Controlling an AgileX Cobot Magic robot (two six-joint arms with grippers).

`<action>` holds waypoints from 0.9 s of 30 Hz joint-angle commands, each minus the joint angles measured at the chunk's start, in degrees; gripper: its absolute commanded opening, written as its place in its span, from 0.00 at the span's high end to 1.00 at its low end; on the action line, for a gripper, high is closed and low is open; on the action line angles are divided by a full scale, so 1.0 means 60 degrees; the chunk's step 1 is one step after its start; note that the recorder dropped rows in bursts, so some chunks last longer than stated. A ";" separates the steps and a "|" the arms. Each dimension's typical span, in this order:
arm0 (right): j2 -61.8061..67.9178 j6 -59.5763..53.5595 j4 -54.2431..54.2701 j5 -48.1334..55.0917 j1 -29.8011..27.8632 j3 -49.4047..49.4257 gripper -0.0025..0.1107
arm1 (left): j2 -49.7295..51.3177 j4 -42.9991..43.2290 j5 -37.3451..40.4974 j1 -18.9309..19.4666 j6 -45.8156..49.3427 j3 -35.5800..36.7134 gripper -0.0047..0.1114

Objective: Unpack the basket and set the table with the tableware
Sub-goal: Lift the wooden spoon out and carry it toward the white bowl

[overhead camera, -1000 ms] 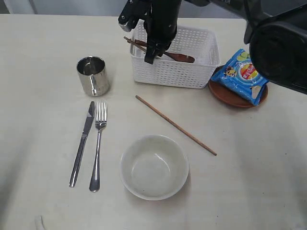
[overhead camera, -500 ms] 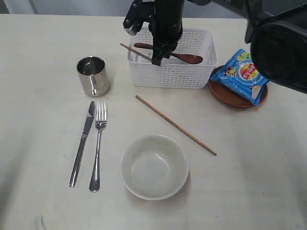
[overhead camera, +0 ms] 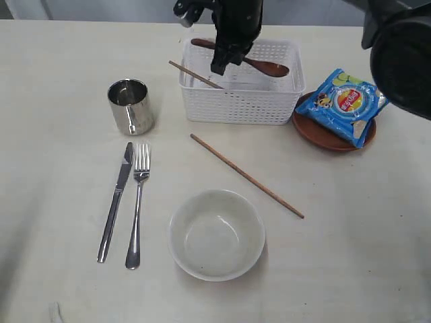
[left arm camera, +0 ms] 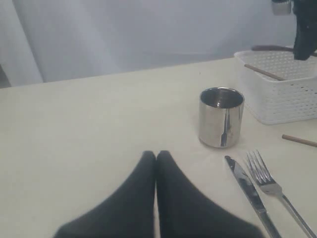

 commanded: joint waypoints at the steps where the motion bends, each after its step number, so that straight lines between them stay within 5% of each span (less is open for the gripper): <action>1: -0.0624 0.0668 -0.0010 -0.0064 -0.0037 -0.0001 0.98 | -0.0025 -0.0026 -0.0075 0.0002 -0.0033 0.0017 0.96; 14: -0.2536 0.3095 0.1432 0.0408 0.0346 0.1065 0.98 | -0.0025 -0.0026 -0.0075 0.0002 -0.0033 0.0017 0.96; 27: -0.6661 0.4791 0.1578 -0.2187 0.3208 0.8822 0.98 | -0.0025 -0.0026 -0.0075 0.0002 -0.0033 0.0017 0.96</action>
